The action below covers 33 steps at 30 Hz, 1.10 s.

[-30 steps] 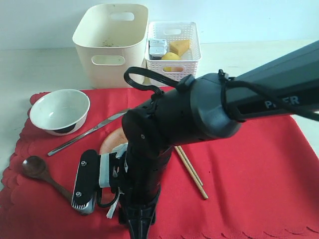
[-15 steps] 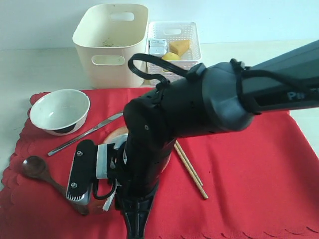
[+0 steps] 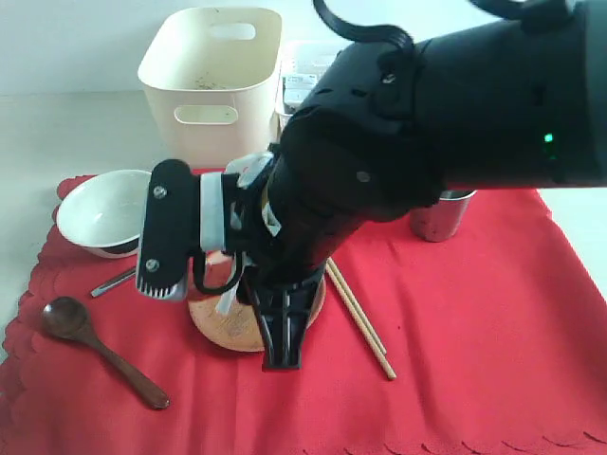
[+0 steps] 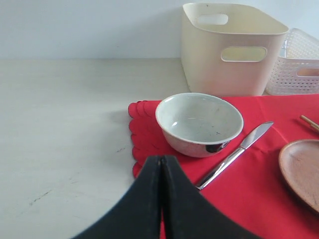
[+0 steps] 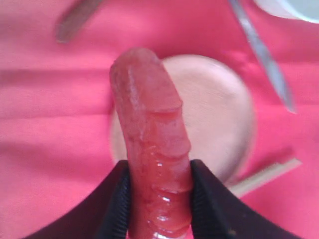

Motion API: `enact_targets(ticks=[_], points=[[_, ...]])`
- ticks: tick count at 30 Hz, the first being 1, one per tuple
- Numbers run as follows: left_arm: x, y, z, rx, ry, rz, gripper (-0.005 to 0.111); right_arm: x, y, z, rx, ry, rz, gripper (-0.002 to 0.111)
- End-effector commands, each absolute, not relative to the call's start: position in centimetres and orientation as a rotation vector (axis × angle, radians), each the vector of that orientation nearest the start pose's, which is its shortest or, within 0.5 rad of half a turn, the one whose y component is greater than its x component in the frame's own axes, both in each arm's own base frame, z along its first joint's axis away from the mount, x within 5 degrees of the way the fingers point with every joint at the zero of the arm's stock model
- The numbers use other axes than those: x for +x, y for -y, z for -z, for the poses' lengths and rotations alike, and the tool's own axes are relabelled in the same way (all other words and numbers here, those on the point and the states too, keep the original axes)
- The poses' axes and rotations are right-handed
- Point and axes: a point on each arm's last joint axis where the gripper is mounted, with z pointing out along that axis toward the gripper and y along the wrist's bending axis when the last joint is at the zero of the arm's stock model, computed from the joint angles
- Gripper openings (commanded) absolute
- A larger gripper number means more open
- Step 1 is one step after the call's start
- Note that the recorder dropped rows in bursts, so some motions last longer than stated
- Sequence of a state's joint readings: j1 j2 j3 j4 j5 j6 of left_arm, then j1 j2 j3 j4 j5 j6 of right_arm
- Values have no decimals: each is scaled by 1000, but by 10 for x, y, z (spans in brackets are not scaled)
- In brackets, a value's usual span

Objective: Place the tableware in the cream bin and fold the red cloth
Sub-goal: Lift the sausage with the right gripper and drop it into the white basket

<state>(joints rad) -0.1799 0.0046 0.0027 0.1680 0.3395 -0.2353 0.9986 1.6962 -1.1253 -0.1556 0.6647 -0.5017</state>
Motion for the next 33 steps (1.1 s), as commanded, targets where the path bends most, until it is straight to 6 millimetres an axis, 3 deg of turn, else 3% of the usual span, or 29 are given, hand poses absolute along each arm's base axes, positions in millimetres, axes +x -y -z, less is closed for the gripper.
enact_targets(ticks=[1,13,22,33], points=[[54,5,-184,59,-1808,138,1,208,-269,-236,-1784,-1915,138,3],[54,5,-184,59,-1808,138,1,261,-227,-246,-1388,-2081,132,3],[54,5,-184,59,-1808,138,1,300,-209,-256,-887,-2099,-99,3],[54,5,-184,59,-1808,138,1,308,-216,-263,-807,-1977,-215,3]])
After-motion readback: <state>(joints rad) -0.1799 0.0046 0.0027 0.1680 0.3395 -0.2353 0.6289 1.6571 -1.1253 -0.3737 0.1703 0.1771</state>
